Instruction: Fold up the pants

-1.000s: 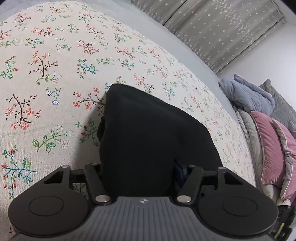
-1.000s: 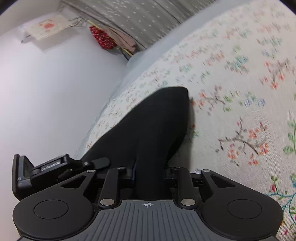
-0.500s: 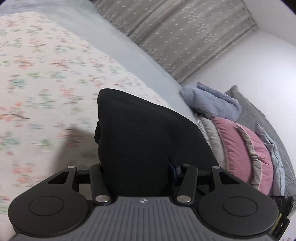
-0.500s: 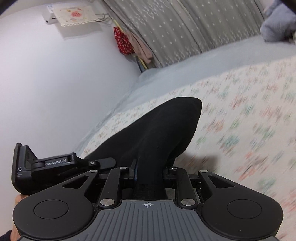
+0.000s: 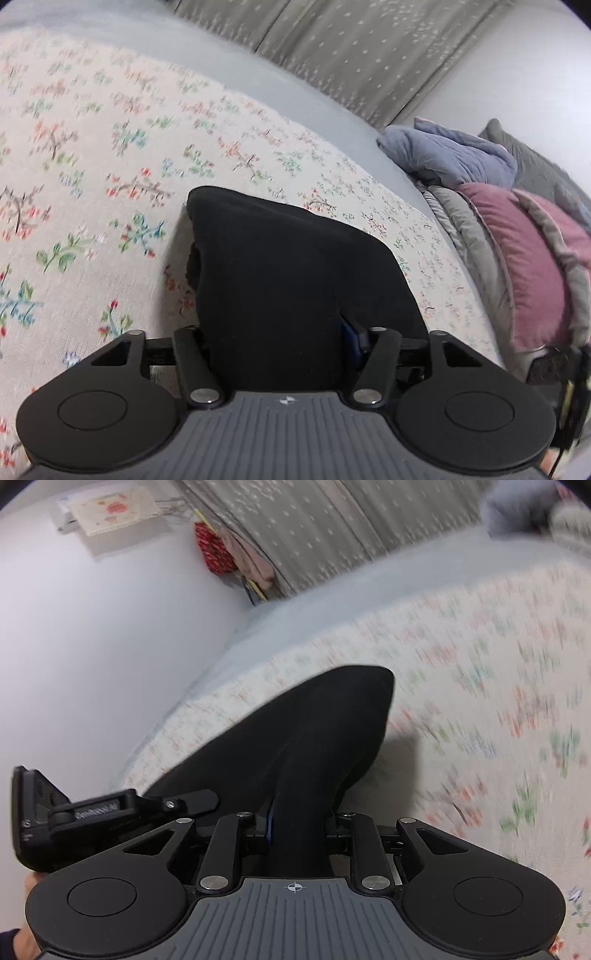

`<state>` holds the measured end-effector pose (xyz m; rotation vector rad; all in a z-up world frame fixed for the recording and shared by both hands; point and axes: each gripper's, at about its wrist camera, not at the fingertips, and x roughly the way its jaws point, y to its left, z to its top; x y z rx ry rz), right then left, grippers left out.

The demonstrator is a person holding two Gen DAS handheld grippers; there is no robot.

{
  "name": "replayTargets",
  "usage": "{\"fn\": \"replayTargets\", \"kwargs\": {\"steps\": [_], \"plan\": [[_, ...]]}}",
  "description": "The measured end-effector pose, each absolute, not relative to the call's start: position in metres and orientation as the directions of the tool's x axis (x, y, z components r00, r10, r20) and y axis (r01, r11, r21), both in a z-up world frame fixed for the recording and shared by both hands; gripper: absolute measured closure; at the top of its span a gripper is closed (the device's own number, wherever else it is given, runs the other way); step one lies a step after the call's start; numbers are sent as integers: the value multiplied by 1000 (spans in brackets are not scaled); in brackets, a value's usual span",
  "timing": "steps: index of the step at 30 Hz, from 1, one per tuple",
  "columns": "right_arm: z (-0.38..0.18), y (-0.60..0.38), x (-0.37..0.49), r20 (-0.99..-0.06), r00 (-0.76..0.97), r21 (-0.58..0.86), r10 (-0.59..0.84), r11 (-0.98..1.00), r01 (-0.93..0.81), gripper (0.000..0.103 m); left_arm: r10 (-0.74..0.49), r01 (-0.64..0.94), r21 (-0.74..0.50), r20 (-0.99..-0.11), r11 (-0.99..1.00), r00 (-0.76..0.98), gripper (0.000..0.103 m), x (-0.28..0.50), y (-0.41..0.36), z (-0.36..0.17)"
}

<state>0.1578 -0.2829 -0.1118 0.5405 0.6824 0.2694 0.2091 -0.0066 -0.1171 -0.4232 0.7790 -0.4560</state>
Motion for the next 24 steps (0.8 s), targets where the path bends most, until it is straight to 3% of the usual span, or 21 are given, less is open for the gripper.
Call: {"fn": "replayTargets", "kwargs": {"steps": [1,3,9,13,18,21,24], "plan": [[-121,-289,162,-533,739,574,412,817,-42,68,-536,233,-518,-571,823,622,27,211,-6,-115],[-125,-302,164,-509,740,624,439,781,-34,69,-550,217,-544,-579,811,603,23,216,0,-115],[-111,-311,161,-564,732,566,382,824,6,59,-568,175,-594,-579,785,585,19,216,13,-114],[-98,-319,158,-592,750,493,295,869,47,48,-502,181,-552,-511,814,698,20,194,23,-85],[-62,-305,134,-544,832,322,111,943,85,47,-475,245,-503,-401,829,784,24,174,26,-60],[-48,-289,123,-474,869,301,139,954,12,47,-549,373,-444,-386,815,741,25,161,1,-57],[-53,-266,124,-504,846,234,175,970,-61,49,-556,443,-341,-427,829,713,28,154,-30,-67]]}}
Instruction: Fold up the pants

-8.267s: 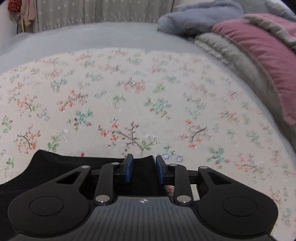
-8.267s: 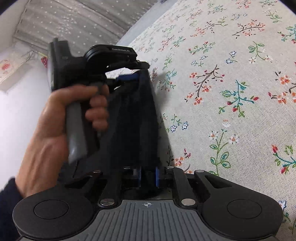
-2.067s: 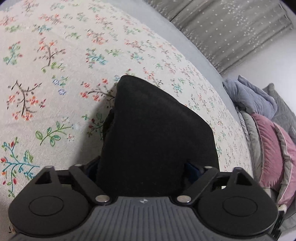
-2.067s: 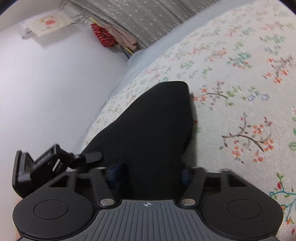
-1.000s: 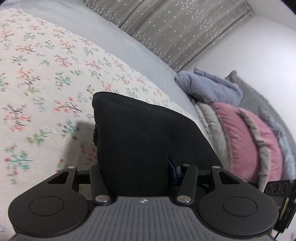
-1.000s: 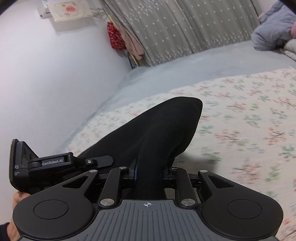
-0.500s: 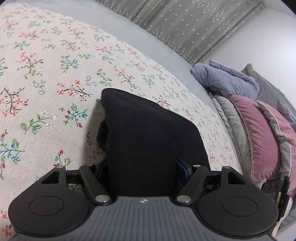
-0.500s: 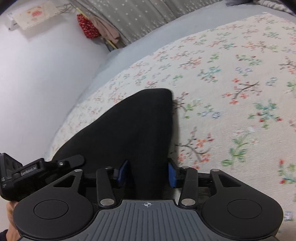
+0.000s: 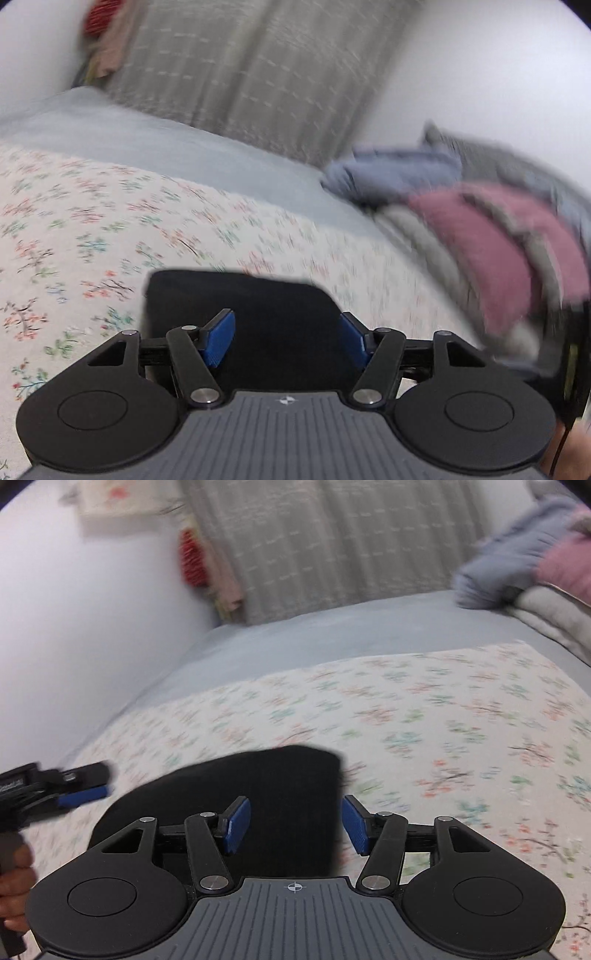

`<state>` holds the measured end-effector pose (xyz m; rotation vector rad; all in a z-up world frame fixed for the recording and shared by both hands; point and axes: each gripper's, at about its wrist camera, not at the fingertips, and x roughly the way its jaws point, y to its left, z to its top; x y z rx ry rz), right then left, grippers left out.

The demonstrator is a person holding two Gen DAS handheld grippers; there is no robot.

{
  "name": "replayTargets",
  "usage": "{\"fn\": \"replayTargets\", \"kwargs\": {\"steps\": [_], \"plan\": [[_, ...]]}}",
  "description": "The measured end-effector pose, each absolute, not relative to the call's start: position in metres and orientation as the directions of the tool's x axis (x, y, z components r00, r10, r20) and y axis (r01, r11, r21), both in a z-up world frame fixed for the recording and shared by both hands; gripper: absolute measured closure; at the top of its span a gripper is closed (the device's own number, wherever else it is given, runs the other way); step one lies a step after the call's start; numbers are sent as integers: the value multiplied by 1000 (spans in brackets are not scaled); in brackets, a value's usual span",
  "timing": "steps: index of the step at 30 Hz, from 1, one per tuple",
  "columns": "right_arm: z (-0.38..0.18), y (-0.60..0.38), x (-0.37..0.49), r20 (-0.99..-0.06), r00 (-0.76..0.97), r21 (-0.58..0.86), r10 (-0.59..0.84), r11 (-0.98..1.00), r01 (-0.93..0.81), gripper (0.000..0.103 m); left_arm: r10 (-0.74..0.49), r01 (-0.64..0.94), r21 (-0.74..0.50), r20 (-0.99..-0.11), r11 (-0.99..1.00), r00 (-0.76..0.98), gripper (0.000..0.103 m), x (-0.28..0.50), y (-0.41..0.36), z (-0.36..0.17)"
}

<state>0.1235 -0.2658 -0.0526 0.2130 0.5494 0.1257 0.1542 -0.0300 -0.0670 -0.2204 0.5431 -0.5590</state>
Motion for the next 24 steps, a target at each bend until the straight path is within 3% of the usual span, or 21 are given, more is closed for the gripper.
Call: {"fn": "replayTargets", "kwargs": {"steps": [4,6,15,24], "plan": [[-91,-249,147,-655,744,147,131,988,-45,48,-455,431,-167,-484,887,747,33,153,-49,-88],[-108,-257,153,-660,733,214,163,976,-24,45,-429,421,-134,-494,897,756,34,152,-46,-91],[-112,-266,152,-648,740,252,180,968,-15,40,-465,405,-231,-498,885,732,38,150,-27,-80],[-105,-254,132,-669,729,221,143,975,12,40,-402,362,-183,-522,914,752,38,155,-25,-82]]}}
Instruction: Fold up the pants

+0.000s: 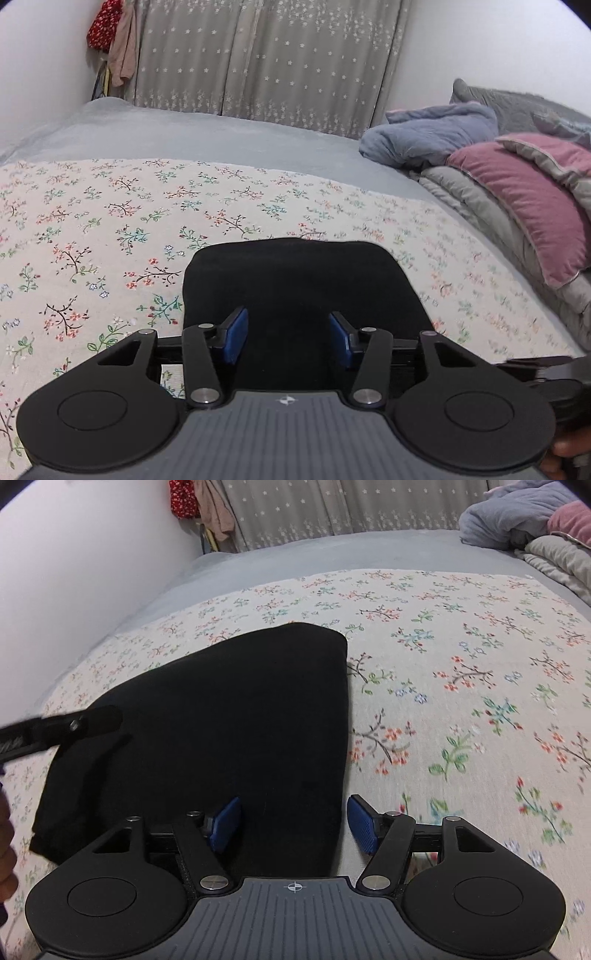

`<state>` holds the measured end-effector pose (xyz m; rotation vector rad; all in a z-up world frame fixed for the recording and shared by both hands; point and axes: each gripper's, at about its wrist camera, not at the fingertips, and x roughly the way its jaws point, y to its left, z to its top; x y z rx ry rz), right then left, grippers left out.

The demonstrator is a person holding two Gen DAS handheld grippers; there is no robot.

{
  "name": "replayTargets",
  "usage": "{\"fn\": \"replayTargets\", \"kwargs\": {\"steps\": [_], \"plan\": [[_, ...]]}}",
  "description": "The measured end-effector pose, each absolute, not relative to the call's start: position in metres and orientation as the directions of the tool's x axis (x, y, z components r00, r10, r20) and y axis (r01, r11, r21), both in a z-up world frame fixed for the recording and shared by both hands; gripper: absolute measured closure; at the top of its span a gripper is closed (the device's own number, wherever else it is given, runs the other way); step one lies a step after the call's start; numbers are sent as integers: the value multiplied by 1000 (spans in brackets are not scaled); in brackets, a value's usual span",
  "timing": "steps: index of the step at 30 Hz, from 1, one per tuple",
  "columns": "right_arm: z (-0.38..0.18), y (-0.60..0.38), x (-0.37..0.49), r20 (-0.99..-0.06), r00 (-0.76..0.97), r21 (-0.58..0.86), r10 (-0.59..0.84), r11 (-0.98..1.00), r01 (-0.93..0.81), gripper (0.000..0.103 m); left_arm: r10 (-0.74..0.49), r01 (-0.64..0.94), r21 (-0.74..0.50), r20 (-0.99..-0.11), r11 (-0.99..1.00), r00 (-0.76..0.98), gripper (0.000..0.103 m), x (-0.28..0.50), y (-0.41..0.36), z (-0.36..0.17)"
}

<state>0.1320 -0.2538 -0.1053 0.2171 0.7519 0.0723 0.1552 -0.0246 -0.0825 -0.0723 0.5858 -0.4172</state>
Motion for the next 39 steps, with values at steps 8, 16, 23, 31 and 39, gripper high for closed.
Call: {"fn": "replayTargets", "kwargs": {"steps": [8,16,23,31,39], "plan": [[-104,-239,91,-672,738,143,67,989,41,39,-360,357,-112,-531,927,767,37,137,-27,-89],[-113,-221,48,-682,731,107,15,991,80,40,-321,340,-60,-515,939,795,36,126,-29,-87],[-76,-212,-11,-557,831,156,13,984,90,37,-267,294,-39,-545,955,795,26,68,-23,-48],[-20,-196,-43,-479,877,115,-31,989,97,13,-202,196,-61,-461,979,864,1,-15,-5,-9],[-7,-170,-69,-442,896,132,-34,986,102,4,-170,207,33,-454,978,874,0,-37,-23,-28]]}}
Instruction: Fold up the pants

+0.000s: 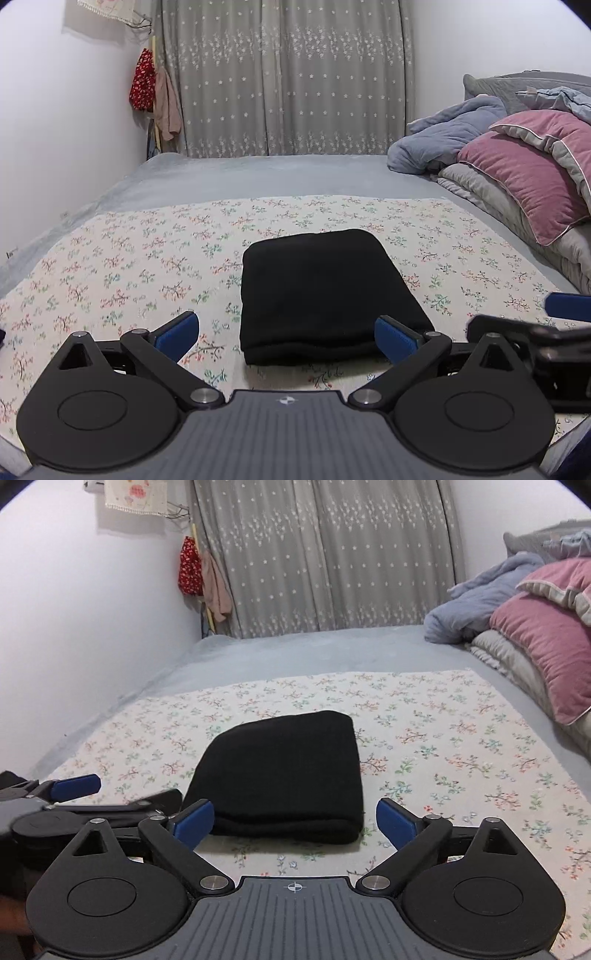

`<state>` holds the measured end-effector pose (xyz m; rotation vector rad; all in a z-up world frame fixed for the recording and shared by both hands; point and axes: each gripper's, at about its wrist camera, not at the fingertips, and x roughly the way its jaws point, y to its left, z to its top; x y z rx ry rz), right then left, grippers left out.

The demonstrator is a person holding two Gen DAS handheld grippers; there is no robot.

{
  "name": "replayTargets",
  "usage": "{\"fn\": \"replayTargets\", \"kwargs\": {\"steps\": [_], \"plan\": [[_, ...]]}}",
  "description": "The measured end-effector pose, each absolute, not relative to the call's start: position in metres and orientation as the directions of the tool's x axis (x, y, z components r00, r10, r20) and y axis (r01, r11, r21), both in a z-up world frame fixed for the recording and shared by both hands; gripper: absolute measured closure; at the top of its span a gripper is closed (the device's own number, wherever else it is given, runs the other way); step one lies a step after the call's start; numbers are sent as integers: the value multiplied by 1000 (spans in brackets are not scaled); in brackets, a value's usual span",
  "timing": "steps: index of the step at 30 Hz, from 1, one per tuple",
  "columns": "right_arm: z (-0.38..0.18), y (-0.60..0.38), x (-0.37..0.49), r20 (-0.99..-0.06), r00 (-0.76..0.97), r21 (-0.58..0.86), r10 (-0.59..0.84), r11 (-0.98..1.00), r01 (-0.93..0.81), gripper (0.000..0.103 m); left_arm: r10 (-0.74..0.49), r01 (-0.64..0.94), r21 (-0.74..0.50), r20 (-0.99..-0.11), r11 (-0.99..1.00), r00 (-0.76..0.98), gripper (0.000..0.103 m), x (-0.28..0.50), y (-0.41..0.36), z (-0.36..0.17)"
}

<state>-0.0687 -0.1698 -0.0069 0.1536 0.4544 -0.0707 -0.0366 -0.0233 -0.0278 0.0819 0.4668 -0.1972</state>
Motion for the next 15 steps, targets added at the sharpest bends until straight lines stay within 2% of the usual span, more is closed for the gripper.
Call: {"fn": "replayTargets", "kwargs": {"steps": [2,6,10,15], "plan": [[-13,-169,-74,-433,900,119,-50,987,112,2,-151,191,45,-447,981,882,0,-37,-24,-34],[-35,-173,-71,-431,902,145,-34,984,106,2,-147,198,55,-489,979,860,0,-31,-26,-46],[-56,-173,-63,-478,878,161,-15,981,104,2,-137,189,56,-499,980,856,0,-33,-21,-53],[-54,-171,-65,-464,885,144,-36,983,115,2,-132,178,44,-509,983,850,0,-32,-18,-57]]}}
